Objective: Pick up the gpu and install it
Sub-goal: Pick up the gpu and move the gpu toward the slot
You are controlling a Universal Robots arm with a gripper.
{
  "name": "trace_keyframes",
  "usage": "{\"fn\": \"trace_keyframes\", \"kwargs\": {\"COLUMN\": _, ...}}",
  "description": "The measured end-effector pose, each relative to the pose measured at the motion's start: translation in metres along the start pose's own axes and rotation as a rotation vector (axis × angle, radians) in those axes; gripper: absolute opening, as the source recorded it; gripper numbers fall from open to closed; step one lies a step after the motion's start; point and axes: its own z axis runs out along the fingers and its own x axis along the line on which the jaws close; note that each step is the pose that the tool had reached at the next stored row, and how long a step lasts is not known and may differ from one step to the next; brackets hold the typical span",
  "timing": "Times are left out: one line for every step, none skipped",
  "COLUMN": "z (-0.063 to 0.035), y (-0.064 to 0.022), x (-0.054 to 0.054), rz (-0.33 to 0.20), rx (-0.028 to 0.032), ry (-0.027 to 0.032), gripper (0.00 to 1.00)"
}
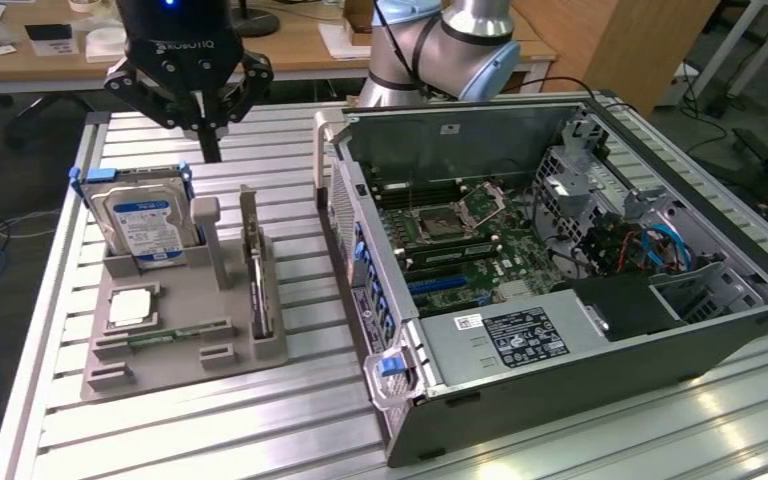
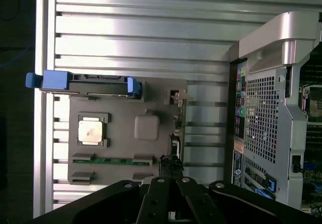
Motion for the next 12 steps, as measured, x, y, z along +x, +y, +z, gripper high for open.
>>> {"fn": "trace_keyframes", "kwargs": {"z": 0.0, "y": 0.0, "x": 0.0, "rz": 0.0, "rx": 0.0, "ry": 0.0, "gripper": 0.11}}
{"fn": "trace_keyframes", "kwargs": {"z": 0.0, "y": 0.0, "x": 0.0, "rz": 0.0, "rx": -0.0001, "ry": -0.0001, "gripper": 0.11}}
{"fn": "trace_keyframes", "kwargs": {"z": 0.0, "y": 0.0, "x": 0.0, "rz": 0.0, "rx": 0.0, "ry": 0.0, "gripper": 0.11}}
{"fn": "trace_keyframes", "kwargs": {"z": 0.0, "y": 0.0, "x": 0.0, "rz": 0.0, "rx": 0.0, "ry": 0.0, "gripper": 0.11}}
{"fn": "trace_keyframes", "kwargs": {"z": 0.0, "y": 0.0, "x": 0.0, "rz": 0.0, "rx": -0.0001, "ry": 0.0, "gripper": 0.11}}
{"fn": "trace_keyframes", "kwargs": {"z": 0.0, "y": 0.0, "x": 0.0, "rz": 0.0, "rx": -0.0001, "ry": 0.0, "gripper": 0.11}}
{"fn": "trace_keyframes", "kwargs": {"z": 0.0, "y": 0.0, "x": 0.0, "rz": 0.0, "rx": -0.0001, "ry": -0.0001, "gripper": 0.17}}
{"fn": "trace_keyframes", "kwargs": {"z": 0.0, "y": 0.0, "x": 0.0, "rz": 0.0, "rx": -0.0001, "ry": 0.0, "gripper": 0.23}}
{"fn": "trace_keyframes", "kwargs": {"z": 0.0, "y": 0.0, "x": 0.0, "rz": 0.0, "rx": -0.0001, "ry": 0.0, "gripper": 0.23}}
{"fn": "trace_keyframes", "kwargs": {"z": 0.0, "y": 0.0, "x": 0.0, "rz": 0.0, "rx": -0.0001, "ry": 0.0, "gripper": 0.29}}
{"fn": "trace_keyframes", "kwargs": {"z": 0.0, "y": 0.0, "x": 0.0, "rz": 0.0, "rx": 0.0, "ry": 0.0, "gripper": 0.35}}
{"fn": "trace_keyframes", "kwargs": {"z": 0.0, "y": 0.0, "x": 0.0, "rz": 0.0, "rx": 0.0, "ry": 0.0, "gripper": 0.35}}
